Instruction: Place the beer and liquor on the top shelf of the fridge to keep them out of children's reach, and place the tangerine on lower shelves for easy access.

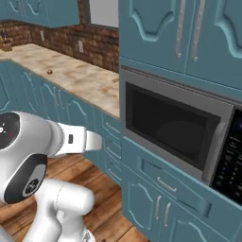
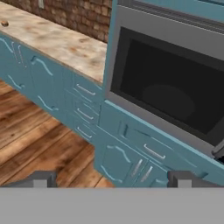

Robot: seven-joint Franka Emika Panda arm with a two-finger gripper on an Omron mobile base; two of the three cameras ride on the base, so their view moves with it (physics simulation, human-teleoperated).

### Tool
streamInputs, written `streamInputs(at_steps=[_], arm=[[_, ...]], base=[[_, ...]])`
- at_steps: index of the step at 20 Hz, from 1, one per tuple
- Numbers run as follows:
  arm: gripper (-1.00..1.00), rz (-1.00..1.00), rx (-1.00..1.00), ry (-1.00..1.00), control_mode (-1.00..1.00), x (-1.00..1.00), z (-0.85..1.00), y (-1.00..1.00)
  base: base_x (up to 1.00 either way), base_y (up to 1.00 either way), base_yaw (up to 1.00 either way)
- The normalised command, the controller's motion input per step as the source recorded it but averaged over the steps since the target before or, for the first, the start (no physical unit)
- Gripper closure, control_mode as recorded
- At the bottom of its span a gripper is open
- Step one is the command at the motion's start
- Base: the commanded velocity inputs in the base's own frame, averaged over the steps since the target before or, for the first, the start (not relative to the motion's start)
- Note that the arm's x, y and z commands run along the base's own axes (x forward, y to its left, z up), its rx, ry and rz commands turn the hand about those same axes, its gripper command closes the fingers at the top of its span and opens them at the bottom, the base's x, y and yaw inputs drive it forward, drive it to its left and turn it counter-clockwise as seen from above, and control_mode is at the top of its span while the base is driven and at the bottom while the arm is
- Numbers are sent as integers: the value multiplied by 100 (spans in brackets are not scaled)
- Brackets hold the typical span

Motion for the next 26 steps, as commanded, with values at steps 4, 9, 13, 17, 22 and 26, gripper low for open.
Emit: streamInputs(at_steps=[4,9,13,17,22,26], arm=[[-100,0,0,0,100,0,0,0],[-100,0,0,0,100,0,0,0],[-100,0,0,0,100,0,0,0],[-100,0,0,0,100,0,0,0],[-100,0,0,0,100,0,0,0],[-100,0,0,0,100,0,0,0]], base=[[80,100,13],[16,100,35],[21,100,55],[42,100,55],[92,97,40],[100,86,29]])
